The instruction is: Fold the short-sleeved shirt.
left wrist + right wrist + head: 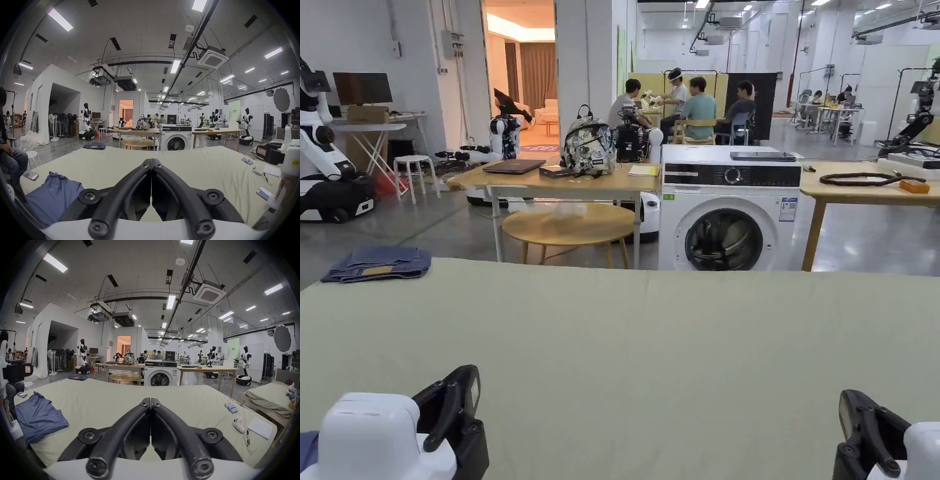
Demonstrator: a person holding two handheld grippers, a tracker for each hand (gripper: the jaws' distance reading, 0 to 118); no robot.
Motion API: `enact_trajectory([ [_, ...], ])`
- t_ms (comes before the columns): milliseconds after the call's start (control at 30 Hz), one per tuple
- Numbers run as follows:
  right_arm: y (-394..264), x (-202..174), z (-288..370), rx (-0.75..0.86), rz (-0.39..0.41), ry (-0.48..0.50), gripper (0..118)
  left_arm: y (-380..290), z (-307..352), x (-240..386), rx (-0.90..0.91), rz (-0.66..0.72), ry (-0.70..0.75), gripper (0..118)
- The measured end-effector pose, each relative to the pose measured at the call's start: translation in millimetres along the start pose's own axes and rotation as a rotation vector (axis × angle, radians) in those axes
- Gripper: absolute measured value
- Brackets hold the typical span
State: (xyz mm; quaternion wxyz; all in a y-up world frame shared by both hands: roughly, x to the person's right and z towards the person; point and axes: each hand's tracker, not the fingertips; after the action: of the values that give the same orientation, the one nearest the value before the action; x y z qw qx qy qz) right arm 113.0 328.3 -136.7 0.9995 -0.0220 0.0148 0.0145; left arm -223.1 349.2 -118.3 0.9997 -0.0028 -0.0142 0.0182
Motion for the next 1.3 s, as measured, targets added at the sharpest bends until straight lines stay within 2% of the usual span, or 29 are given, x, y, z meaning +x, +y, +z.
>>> enact_trajectory([
  [633,-0.3,0.2,0.9,-0.002,-0.005,-0.001,0,-0.8,0.5,3.8,0.01,0.007,-0.009,0],
  [733,-1.1,-0.1,1.0,-0.004,-0.002,-0.007,0,0.0,2.5,-1.0,0.019,0.058,-0.034,0],
  [1300,-2.9,-2.6,0.4,-0.005,-0.003,-0.01,0,-1.4,3.2,-2.1,0.024,0.026,-0.004,0],
])
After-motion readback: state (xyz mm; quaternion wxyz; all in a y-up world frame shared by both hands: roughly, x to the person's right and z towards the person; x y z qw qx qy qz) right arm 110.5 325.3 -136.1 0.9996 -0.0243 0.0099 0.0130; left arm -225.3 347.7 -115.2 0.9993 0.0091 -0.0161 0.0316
